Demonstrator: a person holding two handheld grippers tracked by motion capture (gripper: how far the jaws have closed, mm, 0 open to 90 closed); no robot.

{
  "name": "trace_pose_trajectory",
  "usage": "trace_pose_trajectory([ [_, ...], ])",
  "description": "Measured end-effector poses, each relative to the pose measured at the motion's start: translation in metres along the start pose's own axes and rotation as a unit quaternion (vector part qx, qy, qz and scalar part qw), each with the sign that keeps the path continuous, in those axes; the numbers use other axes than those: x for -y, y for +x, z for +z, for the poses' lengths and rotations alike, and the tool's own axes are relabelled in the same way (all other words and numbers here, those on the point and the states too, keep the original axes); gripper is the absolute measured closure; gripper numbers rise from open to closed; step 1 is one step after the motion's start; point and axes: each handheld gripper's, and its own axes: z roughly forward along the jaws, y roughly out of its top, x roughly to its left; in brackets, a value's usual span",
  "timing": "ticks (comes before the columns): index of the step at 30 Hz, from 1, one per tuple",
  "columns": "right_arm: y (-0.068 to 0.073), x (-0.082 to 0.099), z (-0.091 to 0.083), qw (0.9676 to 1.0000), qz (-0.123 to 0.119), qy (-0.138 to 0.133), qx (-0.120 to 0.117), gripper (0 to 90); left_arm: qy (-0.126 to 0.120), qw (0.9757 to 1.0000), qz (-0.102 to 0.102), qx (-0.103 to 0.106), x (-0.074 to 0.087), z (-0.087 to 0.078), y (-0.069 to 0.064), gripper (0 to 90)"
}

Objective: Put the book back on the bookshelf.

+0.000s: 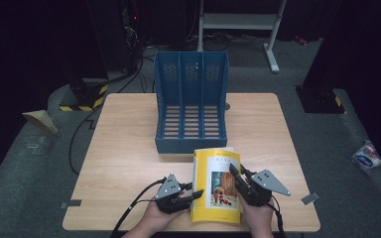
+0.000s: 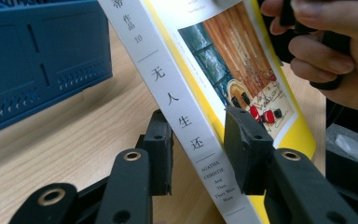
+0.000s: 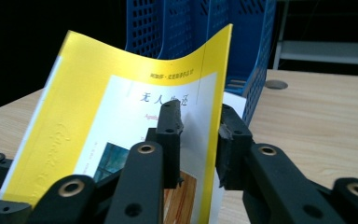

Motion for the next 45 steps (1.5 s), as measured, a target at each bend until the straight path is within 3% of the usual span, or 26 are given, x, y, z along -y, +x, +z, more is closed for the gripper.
trace_pose_trajectory([
  [3, -0.004, 0.001, 0.0, 0.9998, 0.015, 0.009, -0.004, 69.0, -0.005, 0.9999, 0.012, -0.003, 0.001, -0.001, -0.002, 64.1],
  [17, -0.01, 0.005, 0.006, 0.9988, 0.032, 0.037, 0.004, 53.1, -0.013, 0.9997, 0.023, -0.003, 0.003, -0.001, -0.005, 65.1],
  [22, -0.017, 0.013, 0.013, 0.9965, 0.054, 0.057, -0.026, 40.9, -0.012, 0.9994, 0.031, -0.005, 0.003, -0.001, -0.006, 65.3],
  [27, -0.022, 0.018, 0.02, 0.9923, 0.079, 0.077, -0.057, 29.1, -0.014, 0.9993, 0.035, -0.004, 0.004, -0.001, -0.005, 65.3],
  [33, -0.023, 0.02, 0.023, 0.9889, 0.096, 0.081, -0.079, 25.5, -0.017, 0.9991, 0.04, -0.001, 0.004, -0.001, -0.005, 65.4],
  [35, -0.022, 0.021, 0.026, 0.9871, 0.099, 0.089, -0.09, 24.9, -0.018, 0.9993, 0.032, 0.002, 0.004, 0.0, -0.004, 65.4],
  [41, -0.022, 0.021, 0.025, 0.9852, 0.113, 0.09, -0.092, 25.4, -0.024, 0.999, 0.039, 0.002, 0.003, -0.001, -0.005, 65.6],
  [44, -0.022, 0.019, 0.022, 0.9866, 0.112, 0.079, -0.088, 31.1, -0.028, 0.9989, 0.037, 0.003, 0.002, -0.002, -0.005, 66.0],
  [45, -0.02, 0.017, 0.018, 0.9897, 0.099, 0.065, -0.081, 33.7, -0.029, 0.9988, 0.038, 0.003, 0.002, -0.003, -0.005, 66.3],
])
